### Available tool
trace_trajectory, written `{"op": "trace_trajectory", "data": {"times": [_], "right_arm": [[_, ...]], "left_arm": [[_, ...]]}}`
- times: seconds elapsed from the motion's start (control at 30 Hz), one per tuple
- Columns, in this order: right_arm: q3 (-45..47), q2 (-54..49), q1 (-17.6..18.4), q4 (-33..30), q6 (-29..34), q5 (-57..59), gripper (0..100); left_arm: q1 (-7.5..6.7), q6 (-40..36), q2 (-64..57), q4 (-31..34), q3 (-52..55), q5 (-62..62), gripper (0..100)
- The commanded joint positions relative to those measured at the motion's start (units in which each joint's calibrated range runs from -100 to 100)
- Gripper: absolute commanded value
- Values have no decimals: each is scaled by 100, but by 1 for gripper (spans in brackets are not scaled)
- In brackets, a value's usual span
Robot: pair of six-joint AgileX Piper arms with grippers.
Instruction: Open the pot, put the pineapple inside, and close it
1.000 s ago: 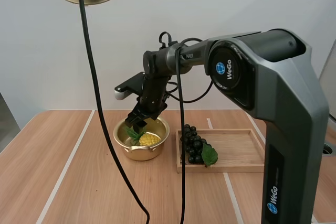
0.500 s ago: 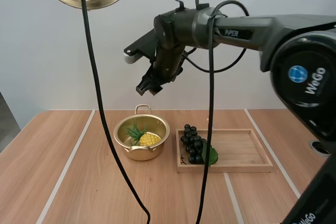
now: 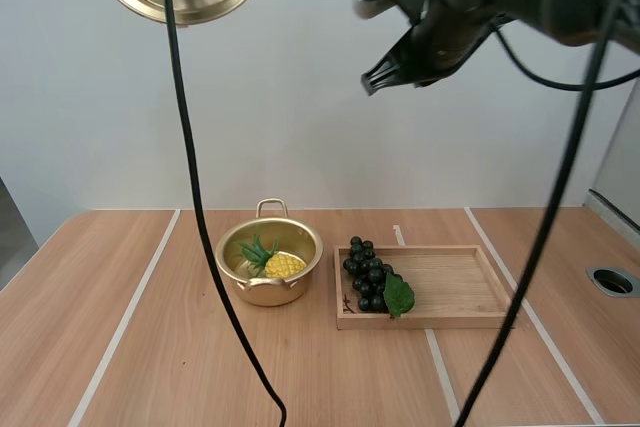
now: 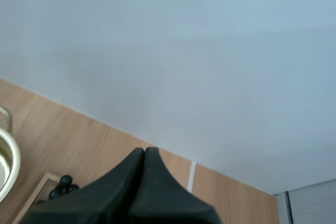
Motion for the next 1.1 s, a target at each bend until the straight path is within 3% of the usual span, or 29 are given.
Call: {"op": "trace_trajectory", "data": {"times": [0.0,0.23,0.6,0.9,1.07], "right_arm": [[330,-518,-258,177,56,-451,0],[1530,-1265,-634,419,93,-1956,0],[2957,-1272,-1174,993,93,-4913,0],[3148,-874,-1417,993,93,-5162,0],[3207,-575,-1436,971,93,-5158,0]], "left_arm": [[7,134,166,-435,210,164,0],[-9,415,537,-766,1202,169,0],[-9,899,796,-1251,2439,-257,0],[-37,1122,796,-1405,3408,-1006,0],[-286,1251,796,-1405,3924,-1884,0]]}}
